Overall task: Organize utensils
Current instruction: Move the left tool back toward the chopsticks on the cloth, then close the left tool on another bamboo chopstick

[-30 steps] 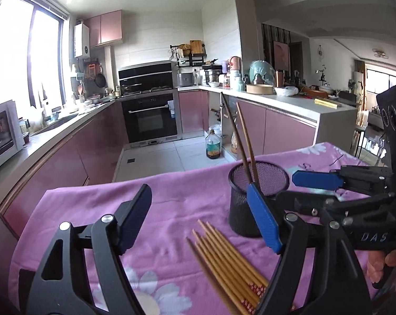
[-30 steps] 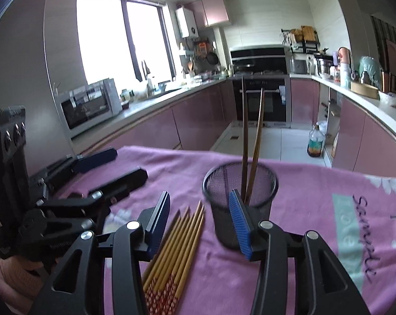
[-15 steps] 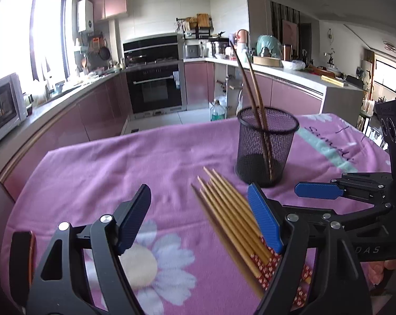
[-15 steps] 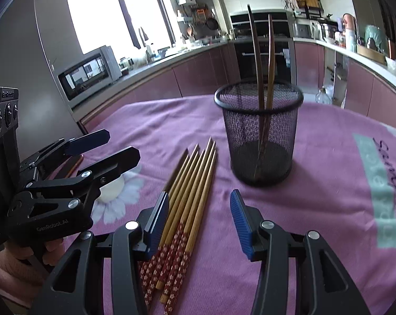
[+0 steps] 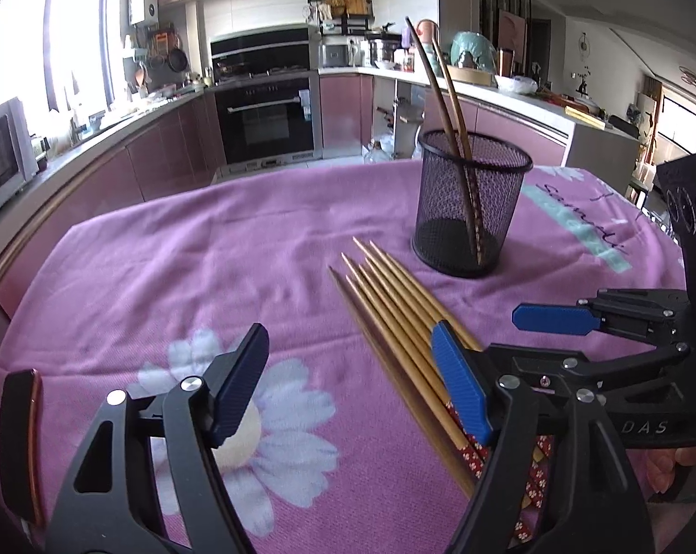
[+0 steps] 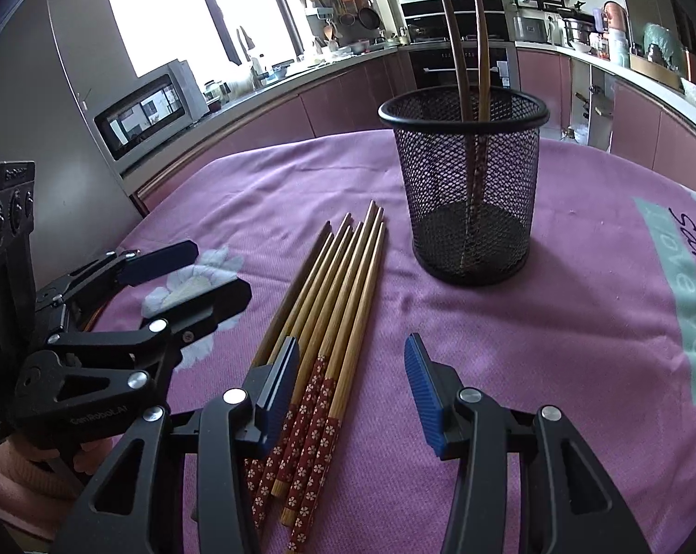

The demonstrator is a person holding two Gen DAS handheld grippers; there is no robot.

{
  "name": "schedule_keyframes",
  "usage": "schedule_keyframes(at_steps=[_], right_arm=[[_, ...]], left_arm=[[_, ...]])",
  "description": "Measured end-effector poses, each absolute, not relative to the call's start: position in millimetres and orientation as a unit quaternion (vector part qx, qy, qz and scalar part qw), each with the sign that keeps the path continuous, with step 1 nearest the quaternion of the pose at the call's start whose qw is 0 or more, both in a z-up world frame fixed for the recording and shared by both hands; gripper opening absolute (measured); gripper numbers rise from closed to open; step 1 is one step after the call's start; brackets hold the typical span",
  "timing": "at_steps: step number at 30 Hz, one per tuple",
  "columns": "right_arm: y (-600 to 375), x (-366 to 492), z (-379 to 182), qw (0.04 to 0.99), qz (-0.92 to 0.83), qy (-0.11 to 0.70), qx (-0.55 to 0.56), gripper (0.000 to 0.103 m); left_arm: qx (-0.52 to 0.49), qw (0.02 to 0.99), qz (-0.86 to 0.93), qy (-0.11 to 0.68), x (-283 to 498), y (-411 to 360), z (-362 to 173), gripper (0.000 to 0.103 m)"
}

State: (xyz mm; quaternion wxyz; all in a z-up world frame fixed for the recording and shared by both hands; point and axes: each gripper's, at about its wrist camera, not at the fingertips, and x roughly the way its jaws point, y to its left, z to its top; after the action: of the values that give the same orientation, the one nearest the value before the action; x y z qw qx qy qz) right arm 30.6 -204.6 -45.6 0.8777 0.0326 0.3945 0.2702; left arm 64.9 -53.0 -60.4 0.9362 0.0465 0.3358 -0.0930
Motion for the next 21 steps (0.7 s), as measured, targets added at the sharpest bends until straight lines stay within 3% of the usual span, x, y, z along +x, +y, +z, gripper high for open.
schedule_keyframes(at_steps=[13, 21], right_arm=[[-206, 41, -54, 0.874, 0.253, 0.414, 0.029, 0.031], [-202, 46, -56, 0.874, 0.247, 0.419, 0.019, 0.029]], left_arm=[[0.042, 0.911, -0.112, 0.395, 81, -59, -86, 0.057], [0.030, 0.902, -0.123, 0.412, 89, -56, -92, 0.053]])
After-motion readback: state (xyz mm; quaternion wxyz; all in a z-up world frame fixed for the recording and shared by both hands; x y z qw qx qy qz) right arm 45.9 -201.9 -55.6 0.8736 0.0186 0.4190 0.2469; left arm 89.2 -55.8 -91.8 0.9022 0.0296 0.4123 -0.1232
